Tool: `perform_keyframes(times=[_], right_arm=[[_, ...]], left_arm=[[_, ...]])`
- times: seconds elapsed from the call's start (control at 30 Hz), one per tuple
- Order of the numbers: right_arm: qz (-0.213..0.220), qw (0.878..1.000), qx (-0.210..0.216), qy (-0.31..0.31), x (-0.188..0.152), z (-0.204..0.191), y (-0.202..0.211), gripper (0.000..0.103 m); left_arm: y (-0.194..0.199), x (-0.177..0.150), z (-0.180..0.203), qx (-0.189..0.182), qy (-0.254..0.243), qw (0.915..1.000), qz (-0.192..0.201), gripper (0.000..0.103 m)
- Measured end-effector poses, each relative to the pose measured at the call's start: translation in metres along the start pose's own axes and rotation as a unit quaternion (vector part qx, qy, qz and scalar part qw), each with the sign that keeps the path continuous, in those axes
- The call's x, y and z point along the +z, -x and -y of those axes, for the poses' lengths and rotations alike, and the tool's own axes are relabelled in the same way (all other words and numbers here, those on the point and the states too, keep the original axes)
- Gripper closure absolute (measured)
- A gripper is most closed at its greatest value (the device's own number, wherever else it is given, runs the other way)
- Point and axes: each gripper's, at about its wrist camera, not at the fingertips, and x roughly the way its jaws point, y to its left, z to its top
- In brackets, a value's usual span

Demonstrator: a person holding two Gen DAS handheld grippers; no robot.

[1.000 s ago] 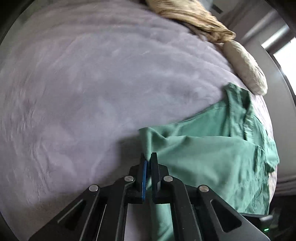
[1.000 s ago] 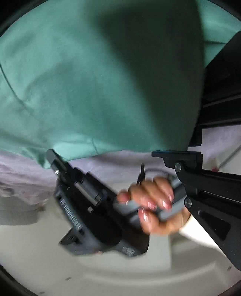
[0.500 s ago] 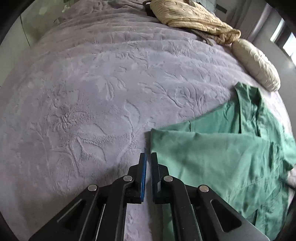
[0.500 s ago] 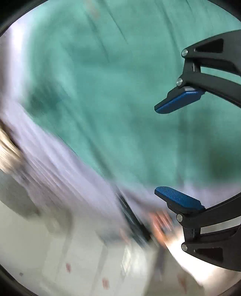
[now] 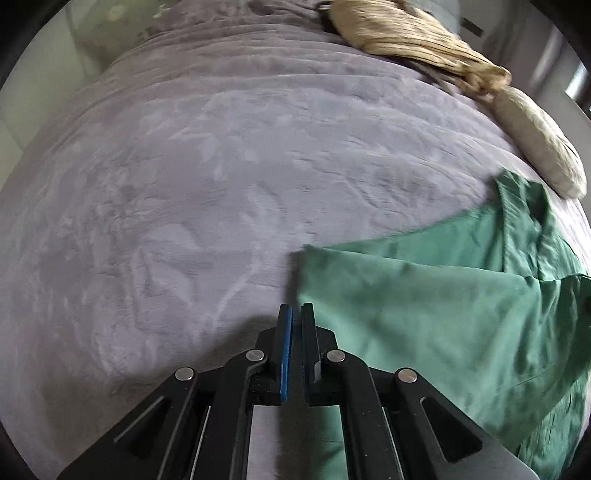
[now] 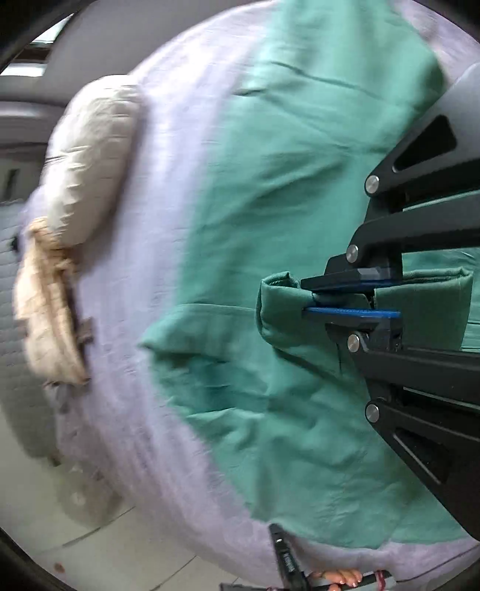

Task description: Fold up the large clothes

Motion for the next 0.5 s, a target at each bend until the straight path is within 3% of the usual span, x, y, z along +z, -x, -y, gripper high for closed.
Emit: perform_keyframes(times=[0.07, 0.1, 0.13, 0.2, 0.23, 0.27, 0.3, 0.37, 0.5], right_arm=[[-0.028, 0.999, 0.000, -0.021, -0.005, 0.012, -0.013, 0.094], [-0.065, 0.997, 0.008, -0.039, -0.004, 0.016, -0.032, 0.093], [-0.092, 0.994, 0.015, -0.061, -0.011, 0.024, -0.042, 0.089], [-0.086, 0.992, 0.016, -0.091, -0.018, 0.032, -0.035, 0.075], [-0.084, 0.992, 0.010, -0.099, -0.022, 0.034, -0.024, 0.061], [-0.080, 0.991, 0.012, -0.106, -0.026, 0.034, -0.016, 0.054], [-0.076, 0.991, 0.019, -0.112, -0.031, 0.034, -0.011, 0.047], [-0.073, 0.991, 0.025, -0.114, -0.039, 0.029, 0.005, 0.048], [-0.060, 0.990, 0.040, -0.121, -0.054, 0.016, 0.026, 0.048]], left_arm=[[0.003, -0.001, -0.010, -0.001, 0.020, 0.9998, 0.000, 0.098], [0.005, -0.001, -0.013, 0.001, 0.024, 0.9997, -0.002, 0.098], [0.007, -0.003, -0.017, 0.006, 0.025, 0.9996, -0.004, 0.098], [0.012, -0.006, -0.021, 0.012, 0.021, 0.9997, -0.003, 0.097], [0.015, -0.008, -0.023, 0.016, 0.019, 0.9997, -0.003, 0.074], [0.017, -0.011, -0.025, 0.020, 0.018, 0.9996, -0.003, 0.044], [0.021, -0.014, -0.027, 0.025, 0.021, 0.9995, -0.002, 0.002], [0.033, -0.021, -0.028, 0.029, 0.017, 0.9993, 0.018, 0.002], [0.052, -0.041, -0.016, -0.002, 0.001, 0.9999, 0.016, 0.002]])
